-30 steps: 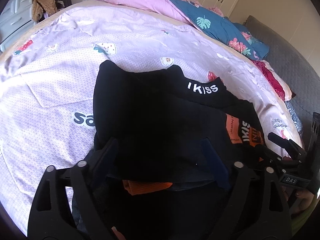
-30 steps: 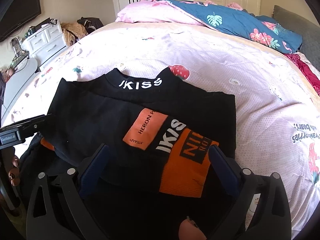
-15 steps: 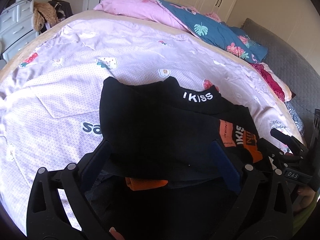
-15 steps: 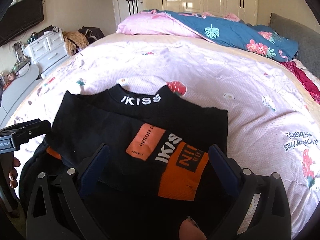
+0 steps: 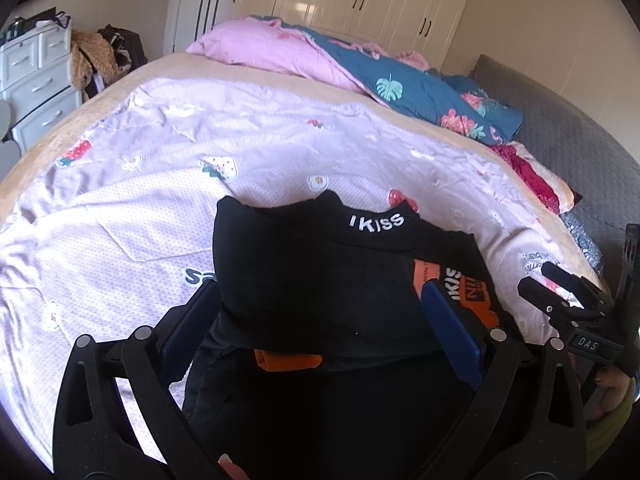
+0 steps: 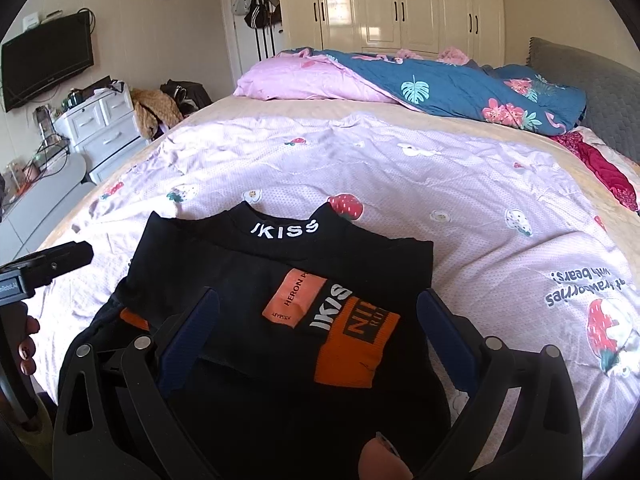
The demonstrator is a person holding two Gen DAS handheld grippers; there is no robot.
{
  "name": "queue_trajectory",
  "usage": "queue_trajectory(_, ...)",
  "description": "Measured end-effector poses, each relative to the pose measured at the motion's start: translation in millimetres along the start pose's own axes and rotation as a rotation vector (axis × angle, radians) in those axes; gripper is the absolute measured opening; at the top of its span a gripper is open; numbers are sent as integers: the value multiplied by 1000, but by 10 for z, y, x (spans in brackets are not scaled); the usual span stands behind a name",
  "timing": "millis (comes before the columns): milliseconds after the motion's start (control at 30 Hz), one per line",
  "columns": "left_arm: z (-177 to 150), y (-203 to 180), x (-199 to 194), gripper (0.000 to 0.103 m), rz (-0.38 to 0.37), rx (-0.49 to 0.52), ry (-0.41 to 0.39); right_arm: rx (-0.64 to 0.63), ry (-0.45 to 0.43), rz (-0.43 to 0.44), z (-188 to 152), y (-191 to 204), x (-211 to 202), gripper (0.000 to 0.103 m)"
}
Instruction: Fold small clothes
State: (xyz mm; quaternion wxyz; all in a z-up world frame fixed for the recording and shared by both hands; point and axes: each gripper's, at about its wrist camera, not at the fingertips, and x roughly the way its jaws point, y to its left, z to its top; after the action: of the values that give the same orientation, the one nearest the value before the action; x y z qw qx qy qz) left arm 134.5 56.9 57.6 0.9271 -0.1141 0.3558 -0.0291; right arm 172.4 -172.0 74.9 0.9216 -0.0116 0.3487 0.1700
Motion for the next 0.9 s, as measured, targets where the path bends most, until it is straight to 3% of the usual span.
queue_trajectory(433,-232,80,-196,94,-12,-26,3,-11,-24,0,-80,50,-265,99)
queue_trajectory(900,-459,123,-459,94,-1,-31,-14,-33,22,6,-310,85,-448,99)
